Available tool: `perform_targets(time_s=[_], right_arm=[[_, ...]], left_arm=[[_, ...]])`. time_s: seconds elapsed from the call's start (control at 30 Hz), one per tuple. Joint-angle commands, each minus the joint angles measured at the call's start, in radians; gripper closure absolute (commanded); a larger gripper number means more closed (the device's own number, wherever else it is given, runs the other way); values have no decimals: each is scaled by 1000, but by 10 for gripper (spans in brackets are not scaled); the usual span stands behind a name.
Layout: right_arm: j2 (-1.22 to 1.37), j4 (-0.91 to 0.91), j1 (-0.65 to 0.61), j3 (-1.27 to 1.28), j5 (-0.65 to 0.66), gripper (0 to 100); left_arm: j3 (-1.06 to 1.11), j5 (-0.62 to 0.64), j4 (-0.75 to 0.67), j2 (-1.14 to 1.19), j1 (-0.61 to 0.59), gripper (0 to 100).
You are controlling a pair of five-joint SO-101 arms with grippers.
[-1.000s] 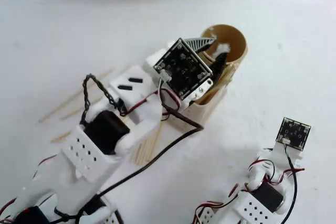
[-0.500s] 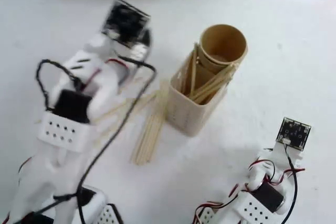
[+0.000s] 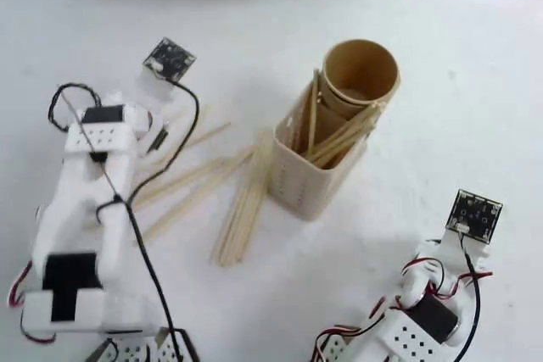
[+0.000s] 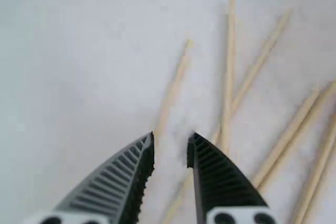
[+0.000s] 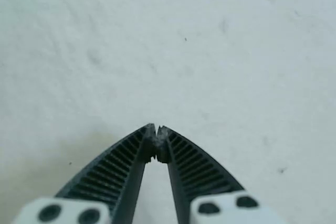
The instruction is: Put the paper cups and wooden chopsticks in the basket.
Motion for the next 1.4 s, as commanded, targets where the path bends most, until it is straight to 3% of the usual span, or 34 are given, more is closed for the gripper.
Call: perform_targets(time_s=[0.0,0.2,0.37,0.63,0.8,1.1,1.37], right_arm=[[4,2,2,11,8,981],[4,2,1,11,8,981],[4,2,1,11,8,981],[4,2,2,11,8,981],[4,2,4,11,8,981],[4,2,1,11,8,981],[4,2,1,11,8,981]], left_arm=[[-216,34,120,165,22,875],[-311,61,195,292,104,799],[-311,63,187,305,142,798],[-310,103,158,317,101,798],[-347,110,158,441,102,798],[-555,150,307,591,90,978],[-571,181,311,449,94,978]])
